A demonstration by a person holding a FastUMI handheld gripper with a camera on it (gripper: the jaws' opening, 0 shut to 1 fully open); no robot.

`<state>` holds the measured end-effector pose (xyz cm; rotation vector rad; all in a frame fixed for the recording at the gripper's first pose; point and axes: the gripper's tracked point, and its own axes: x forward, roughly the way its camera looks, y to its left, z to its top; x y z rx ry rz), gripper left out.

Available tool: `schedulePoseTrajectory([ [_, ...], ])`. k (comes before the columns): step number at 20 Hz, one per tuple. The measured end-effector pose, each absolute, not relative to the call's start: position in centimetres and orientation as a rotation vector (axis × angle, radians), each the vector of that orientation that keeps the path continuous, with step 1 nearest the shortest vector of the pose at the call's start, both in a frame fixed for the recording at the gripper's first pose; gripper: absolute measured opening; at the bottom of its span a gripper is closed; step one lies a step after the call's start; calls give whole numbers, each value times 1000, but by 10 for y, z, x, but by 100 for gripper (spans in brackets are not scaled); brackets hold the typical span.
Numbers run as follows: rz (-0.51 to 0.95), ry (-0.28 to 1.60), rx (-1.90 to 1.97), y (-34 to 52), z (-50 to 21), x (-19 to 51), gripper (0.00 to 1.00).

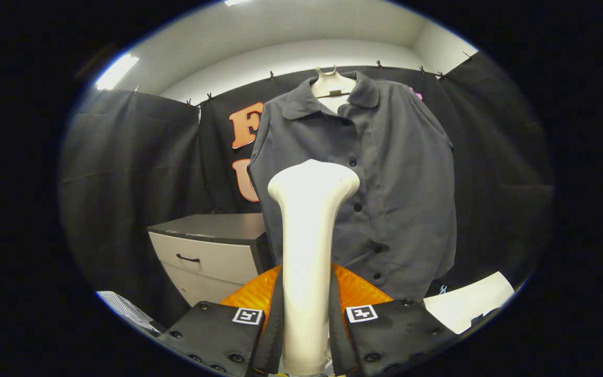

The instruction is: Iron the clothes twice with a garment steamer, once on the left side and once on the right side.

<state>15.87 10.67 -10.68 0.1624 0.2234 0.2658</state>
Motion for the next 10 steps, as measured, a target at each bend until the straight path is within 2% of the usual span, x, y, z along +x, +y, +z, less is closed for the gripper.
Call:
schedulePoseTrajectory([
  [10,194,83,153,40,-38,195,44],
])
